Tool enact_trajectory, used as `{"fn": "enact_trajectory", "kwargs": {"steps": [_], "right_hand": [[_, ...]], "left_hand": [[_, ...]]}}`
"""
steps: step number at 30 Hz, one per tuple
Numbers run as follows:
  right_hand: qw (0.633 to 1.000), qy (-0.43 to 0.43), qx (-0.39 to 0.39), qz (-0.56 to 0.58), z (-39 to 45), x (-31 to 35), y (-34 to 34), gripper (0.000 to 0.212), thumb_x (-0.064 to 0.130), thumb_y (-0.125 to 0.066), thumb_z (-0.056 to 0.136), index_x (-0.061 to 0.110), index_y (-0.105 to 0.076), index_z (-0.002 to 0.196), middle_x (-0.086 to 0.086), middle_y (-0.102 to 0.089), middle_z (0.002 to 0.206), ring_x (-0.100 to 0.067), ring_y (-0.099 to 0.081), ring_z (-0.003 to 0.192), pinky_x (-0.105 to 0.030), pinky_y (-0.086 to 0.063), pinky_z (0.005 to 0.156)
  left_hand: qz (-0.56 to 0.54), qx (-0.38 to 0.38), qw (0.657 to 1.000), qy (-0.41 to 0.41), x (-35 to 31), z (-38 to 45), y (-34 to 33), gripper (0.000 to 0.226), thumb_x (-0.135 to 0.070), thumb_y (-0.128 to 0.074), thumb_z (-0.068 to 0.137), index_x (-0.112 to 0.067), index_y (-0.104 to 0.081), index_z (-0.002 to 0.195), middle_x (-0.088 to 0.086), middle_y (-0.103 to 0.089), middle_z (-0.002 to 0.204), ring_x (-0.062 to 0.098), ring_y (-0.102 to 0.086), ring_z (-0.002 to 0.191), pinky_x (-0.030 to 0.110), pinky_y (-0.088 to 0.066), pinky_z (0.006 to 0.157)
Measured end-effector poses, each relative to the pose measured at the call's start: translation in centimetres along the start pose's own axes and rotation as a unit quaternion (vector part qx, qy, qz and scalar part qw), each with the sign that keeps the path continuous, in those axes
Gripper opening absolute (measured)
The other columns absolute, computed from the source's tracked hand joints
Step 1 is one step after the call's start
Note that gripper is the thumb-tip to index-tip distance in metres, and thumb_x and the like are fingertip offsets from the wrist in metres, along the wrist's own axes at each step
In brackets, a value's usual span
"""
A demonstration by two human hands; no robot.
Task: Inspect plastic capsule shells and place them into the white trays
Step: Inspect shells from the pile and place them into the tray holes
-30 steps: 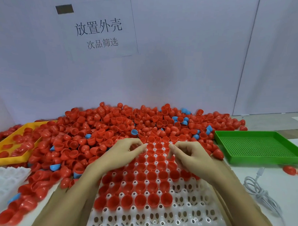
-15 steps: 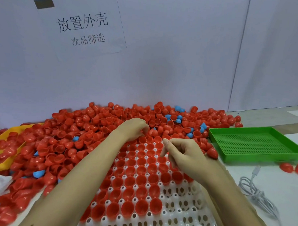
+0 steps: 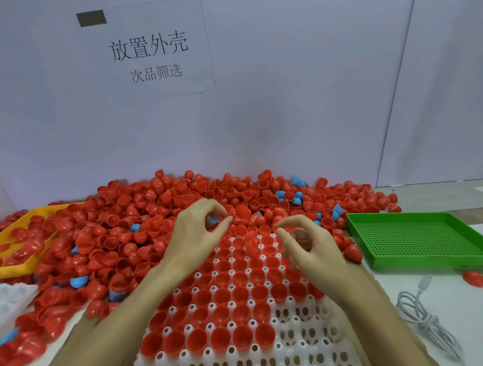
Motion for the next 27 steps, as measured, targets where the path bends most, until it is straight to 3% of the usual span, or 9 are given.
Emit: {"fn": "enact_trajectory", "kwargs": {"steps": [3, 5, 9, 13, 16, 19, 22, 27], "right_hand": [[0.999, 0.002, 0.036, 0.006, -0.2, 0.1, -0.9, 0.051, 0.041, -0.076, 0.094, 0.048, -0.053, 0.138, 0.012, -0.071, 0.103, -0.015, -0.075, 0.086, -0.033, -0.064, 0.074], [0.996, 0.017, 0.089, 0.006, -0.5, 0.7, -1.9, 0.064, 0.046, -0.08, 0.09, 0.053, -0.048, 0.145, 0.016, -0.068, 0.115, -0.015, -0.075, 0.101, -0.036, -0.066, 0.077], [0.99, 0.055, 0.131, 0.01, -1.1, 1.8, -3.2, 0.039, 0.031, -0.08, 0.095, 0.036, -0.068, 0.132, 0.005, -0.075, 0.117, -0.019, -0.076, 0.105, -0.04, -0.064, 0.088], [0.989, 0.04, 0.138, 0.041, -1.3, 2.2, -3.3, 0.025, 0.027, -0.078, 0.096, 0.025, -0.075, 0.12, 0.001, -0.079, 0.108, -0.022, -0.079, 0.094, -0.034, -0.065, 0.081], [0.987, 0.043, 0.147, 0.044, -1.4, 2.5, -3.2, 0.025, 0.026, -0.078, 0.096, 0.025, -0.075, 0.121, 0.003, -0.079, 0.107, -0.023, -0.079, 0.091, -0.025, -0.062, 0.077], [0.987, 0.053, 0.15, 0.034, -1.5, 2.7, -3.2, 0.03, 0.024, -0.079, 0.095, 0.032, -0.074, 0.123, 0.007, -0.078, 0.114, -0.019, -0.079, 0.098, -0.033, -0.064, 0.086], [0.986, 0.059, 0.153, 0.024, -1.5, 2.9, -3.3, 0.032, 0.023, -0.081, 0.093, 0.031, -0.075, 0.123, 0.008, -0.078, 0.117, -0.017, -0.077, 0.105, -0.036, -0.063, 0.092], [0.987, 0.064, 0.145, 0.021, -1.6, 3.0, -3.3, 0.029, 0.022, -0.085, 0.09, 0.031, -0.077, 0.117, 0.006, -0.079, 0.113, -0.019, -0.077, 0.102, -0.033, -0.063, 0.087]], "left_hand": [[-0.061, -0.014, 0.998, 0.019, -2.5, -3.7, 1.1, 0.013, -0.024, -0.081, 0.091, -0.033, -0.072, 0.089, -0.017, -0.072, 0.091, 0.007, -0.071, 0.091, 0.015, -0.053, 0.08], [-0.081, -0.007, 0.997, 0.016, -3.8, -5.5, 1.2, 0.013, -0.026, -0.081, 0.091, -0.035, -0.072, 0.091, -0.017, -0.072, 0.093, 0.009, -0.072, 0.092, 0.017, -0.055, 0.08], [-0.105, 0.018, 0.994, 0.019, -4.6, -6.9, 0.3, 0.011, -0.026, -0.081, 0.092, -0.032, -0.072, 0.092, -0.013, -0.072, 0.091, 0.014, -0.072, 0.09, 0.022, -0.056, 0.077], [-0.146, 0.011, 0.988, 0.05, -3.8, -7.5, 0.2, 0.011, -0.033, -0.08, 0.091, -0.033, -0.069, 0.09, -0.011, -0.072, 0.089, 0.015, -0.072, 0.087, 0.019, -0.055, 0.074], [-0.167, 0.003, 0.985, 0.048, -3.8, -7.9, 0.3, 0.014, -0.041, -0.078, 0.092, -0.034, -0.067, 0.097, -0.008, -0.072, 0.095, 0.018, -0.072, 0.09, 0.02, -0.057, 0.075], [-0.19, -0.014, 0.98, 0.056, -3.8, -8.2, 0.5, 0.026, -0.04, -0.08, 0.091, -0.038, -0.065, 0.112, -0.008, -0.072, 0.104, 0.019, -0.073, 0.097, 0.02, -0.058, 0.078], [-0.181, -0.022, 0.982, 0.045, -3.9, -8.3, 0.7, 0.043, -0.027, -0.082, 0.089, -0.037, -0.064, 0.128, -0.01, -0.071, 0.111, 0.019, -0.071, 0.105, 0.022, -0.058, 0.082], [-0.167, -0.029, 0.985, 0.027, -4.3, -8.1, 1.3, 0.034, -0.019, -0.083, 0.089, -0.034, -0.071, 0.117, -0.007, -0.07, 0.115, 0.021, -0.071, 0.104, 0.027, -0.059, 0.083]]}}
Point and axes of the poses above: each hand's wrist, its own z-axis towards the middle knuckle, its own y-axis out of the back of the hand, x = y × z, the point moved 6 cm from there along z, towards the middle knuckle
